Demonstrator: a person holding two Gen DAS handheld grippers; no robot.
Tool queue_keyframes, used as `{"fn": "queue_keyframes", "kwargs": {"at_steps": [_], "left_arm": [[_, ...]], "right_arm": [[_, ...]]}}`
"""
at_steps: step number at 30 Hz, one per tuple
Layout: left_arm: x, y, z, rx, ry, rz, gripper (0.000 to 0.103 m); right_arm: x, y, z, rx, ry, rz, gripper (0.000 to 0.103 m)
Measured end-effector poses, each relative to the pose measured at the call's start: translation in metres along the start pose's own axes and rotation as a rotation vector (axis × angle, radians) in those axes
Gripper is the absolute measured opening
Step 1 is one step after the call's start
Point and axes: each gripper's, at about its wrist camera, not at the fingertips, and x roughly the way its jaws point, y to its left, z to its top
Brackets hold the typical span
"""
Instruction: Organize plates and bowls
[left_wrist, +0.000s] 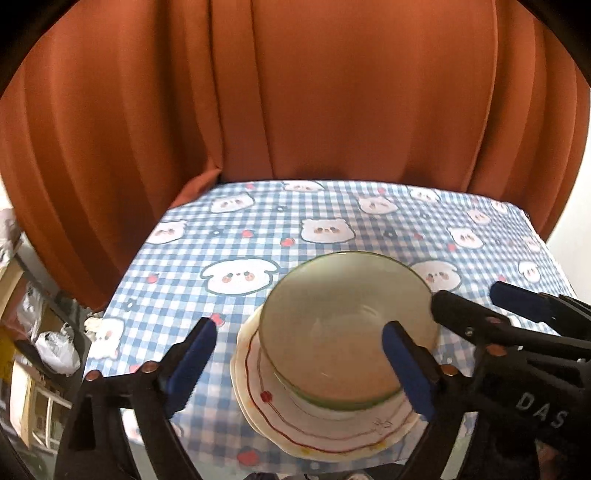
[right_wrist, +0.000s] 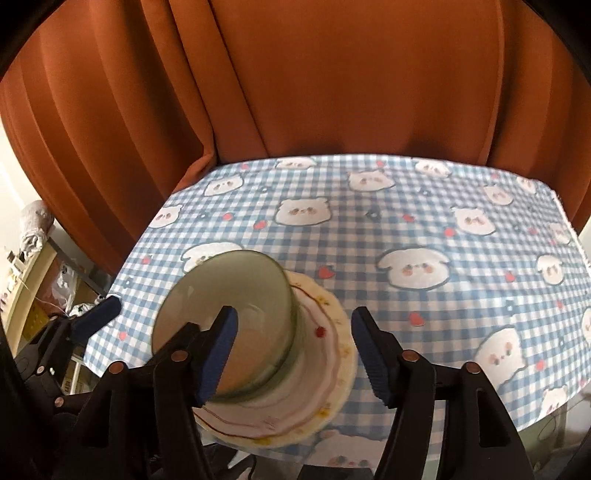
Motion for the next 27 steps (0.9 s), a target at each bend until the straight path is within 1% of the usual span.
{"fn": "queue_keyframes", "kwargs": {"at_steps": [4,7,12,14,20,27], "left_arm": [[-0.018,-0.017,-0.017,-0.013,-0.04,0.006,0.096],[-0.027,-0.029,-0.029,-0.028,-0.056,0.01,0.097],[-0.037,-0.049,-0.047,-0.028,-0.078,0.02,0.097],[-0.044,-0.057,-0.054,-0.018,-0.099,0.023,0.097],[-0.051,-0.064,-0.067,-0.038,-0.108,0.038,0.097],[-0.062,-0.074,-0.075,-0.034,-0.131,0.035,0.097]], "right_arm": [[-0.02,-0.021,-0.018,-0.002,-0.059,-0.011,0.077],[-0.035,-0.04,-0.033,0.006,-0.097,-0.01,0.077],[-0.056,-0.061,-0.056,0.0,-0.163,-0.067,0.083],[-0.063,-0.07,-0.066,0.006,-0.185,-0.081,0.087],[-0.079,-0.087,-0.086,0.02,-0.207,-0.114,0.089],[-0.086,-0.096,-0.1,0.016,-0.199,-0.131,0.089]]}}
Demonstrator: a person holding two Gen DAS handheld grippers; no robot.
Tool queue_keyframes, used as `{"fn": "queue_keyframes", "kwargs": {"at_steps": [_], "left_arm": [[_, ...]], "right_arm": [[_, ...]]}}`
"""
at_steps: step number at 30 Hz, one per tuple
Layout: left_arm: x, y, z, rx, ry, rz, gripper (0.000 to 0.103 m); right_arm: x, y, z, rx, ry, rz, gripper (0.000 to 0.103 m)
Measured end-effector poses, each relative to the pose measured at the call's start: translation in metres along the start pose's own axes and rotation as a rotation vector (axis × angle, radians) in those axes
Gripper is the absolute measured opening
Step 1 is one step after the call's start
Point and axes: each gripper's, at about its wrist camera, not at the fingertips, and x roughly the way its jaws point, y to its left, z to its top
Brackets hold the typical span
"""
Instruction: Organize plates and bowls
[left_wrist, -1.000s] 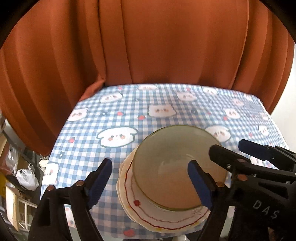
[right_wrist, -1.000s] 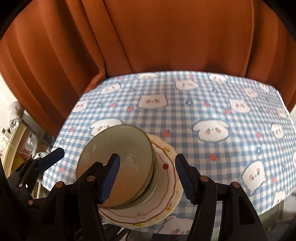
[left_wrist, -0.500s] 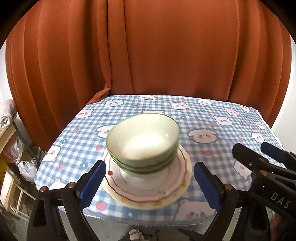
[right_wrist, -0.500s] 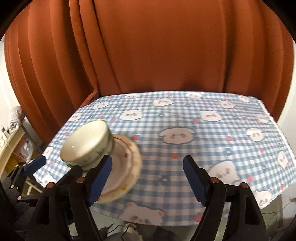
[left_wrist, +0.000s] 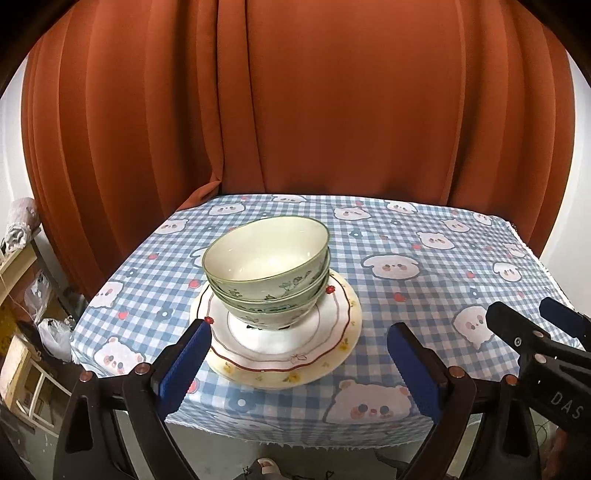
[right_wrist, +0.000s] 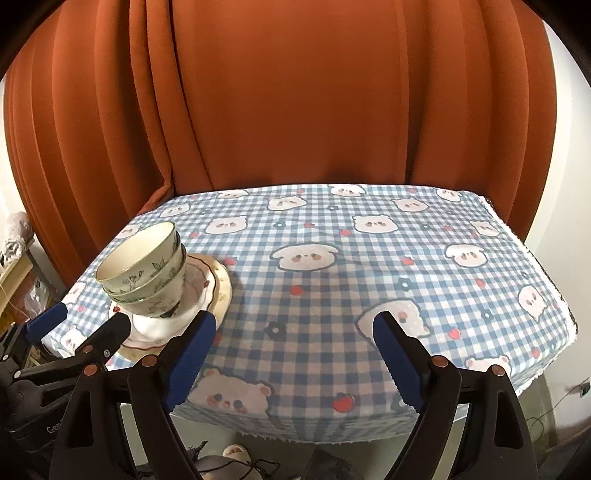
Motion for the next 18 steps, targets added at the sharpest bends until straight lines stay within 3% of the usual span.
{"fn": "queue_keyframes", "kwargs": {"at_steps": [18], "left_arm": [[-0.009,-0.004,0.002,0.007,-0.022,0.001,0.099]], "right_arm": [[-0.013,0.0,-0.004,0.004,-0.023,-0.015,0.089]]}}
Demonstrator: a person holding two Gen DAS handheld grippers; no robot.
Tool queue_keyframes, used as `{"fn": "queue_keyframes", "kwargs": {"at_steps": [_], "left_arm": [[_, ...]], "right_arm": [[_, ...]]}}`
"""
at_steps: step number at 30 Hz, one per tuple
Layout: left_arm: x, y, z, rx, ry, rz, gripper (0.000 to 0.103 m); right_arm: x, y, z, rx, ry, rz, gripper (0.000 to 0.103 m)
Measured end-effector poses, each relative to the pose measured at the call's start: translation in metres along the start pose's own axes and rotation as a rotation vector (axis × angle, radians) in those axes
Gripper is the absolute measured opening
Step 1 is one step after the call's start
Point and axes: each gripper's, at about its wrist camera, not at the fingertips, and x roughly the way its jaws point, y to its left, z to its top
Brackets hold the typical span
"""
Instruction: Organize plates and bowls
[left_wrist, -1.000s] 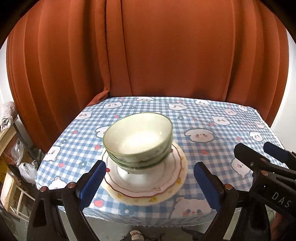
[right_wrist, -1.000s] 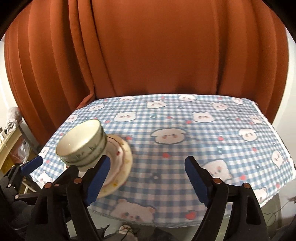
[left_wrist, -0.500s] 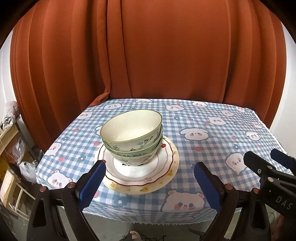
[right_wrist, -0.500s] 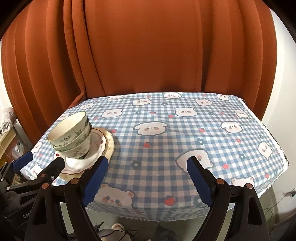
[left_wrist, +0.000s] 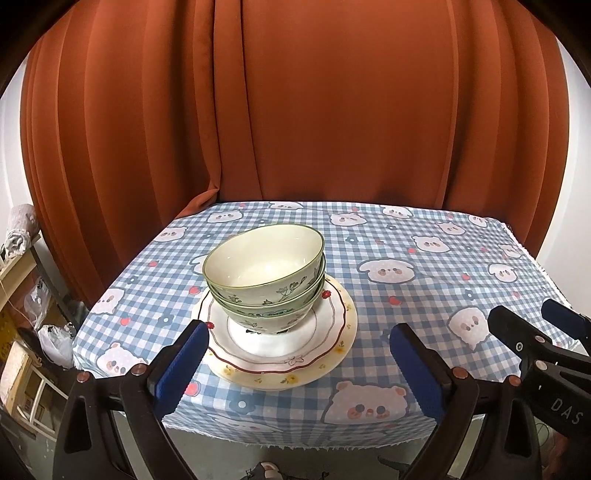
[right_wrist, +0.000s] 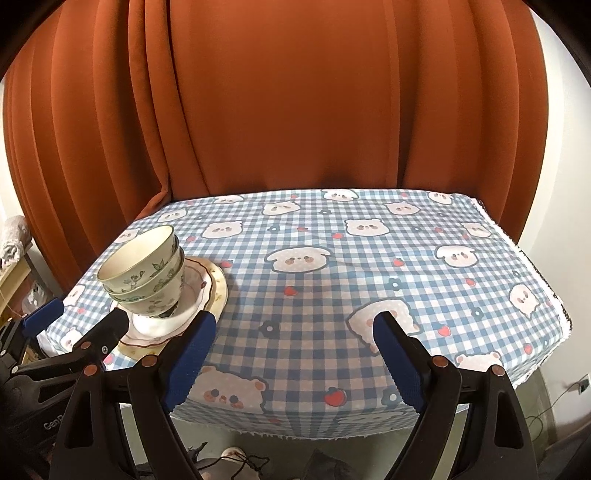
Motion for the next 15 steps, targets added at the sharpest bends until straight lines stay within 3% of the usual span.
{"fn": "queue_keyframes", "kwargs": {"at_steps": [15], "left_arm": [[0.0003,0.0004,-0.0009,-0.005,0.0,0.004,0.099]], "right_arm": [[-0.003,0.0011,-0.0015,0.003,0.002,0.001,0.089]]}}
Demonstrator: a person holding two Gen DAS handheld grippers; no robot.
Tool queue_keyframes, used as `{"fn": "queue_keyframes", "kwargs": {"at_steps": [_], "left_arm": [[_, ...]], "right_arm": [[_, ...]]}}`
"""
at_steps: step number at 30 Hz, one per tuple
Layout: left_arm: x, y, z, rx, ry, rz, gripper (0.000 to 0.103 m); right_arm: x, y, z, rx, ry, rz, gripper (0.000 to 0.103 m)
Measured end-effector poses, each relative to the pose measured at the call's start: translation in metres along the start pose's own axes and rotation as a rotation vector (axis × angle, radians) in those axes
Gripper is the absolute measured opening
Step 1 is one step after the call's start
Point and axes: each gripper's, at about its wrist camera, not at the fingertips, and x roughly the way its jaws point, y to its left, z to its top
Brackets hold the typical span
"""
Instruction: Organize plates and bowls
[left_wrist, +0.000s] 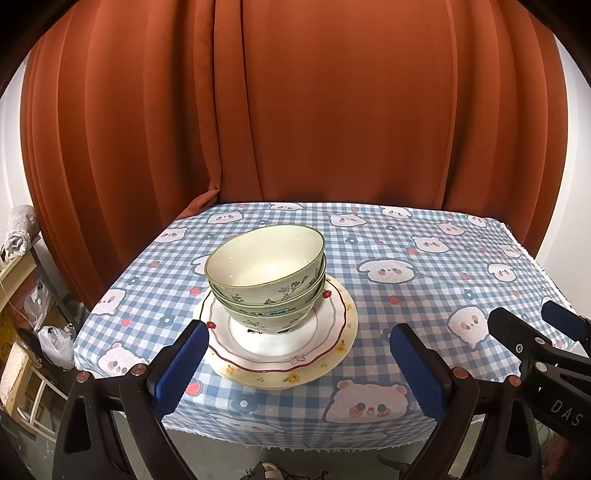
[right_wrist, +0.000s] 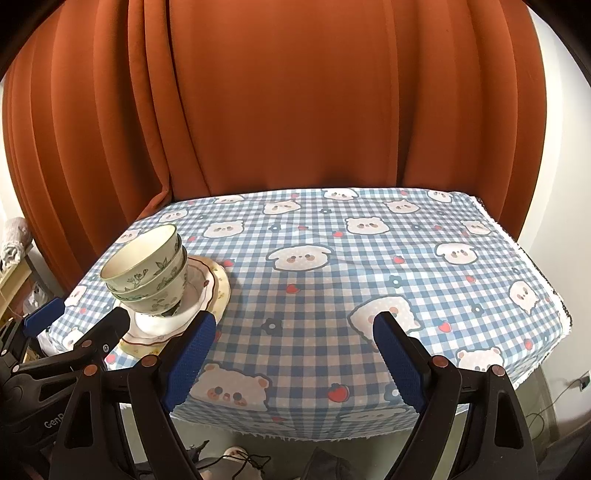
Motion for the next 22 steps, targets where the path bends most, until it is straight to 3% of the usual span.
{"fn": "queue_keyframes", "kwargs": {"at_steps": [22], "left_arm": [[0.0017,-0.0054,-0.001,0.003,0.011,-0.015,0.099]], "right_arm": [[0.0015,-0.0084,-0.0012,0.008,0.009,-0.007,0.089]]}}
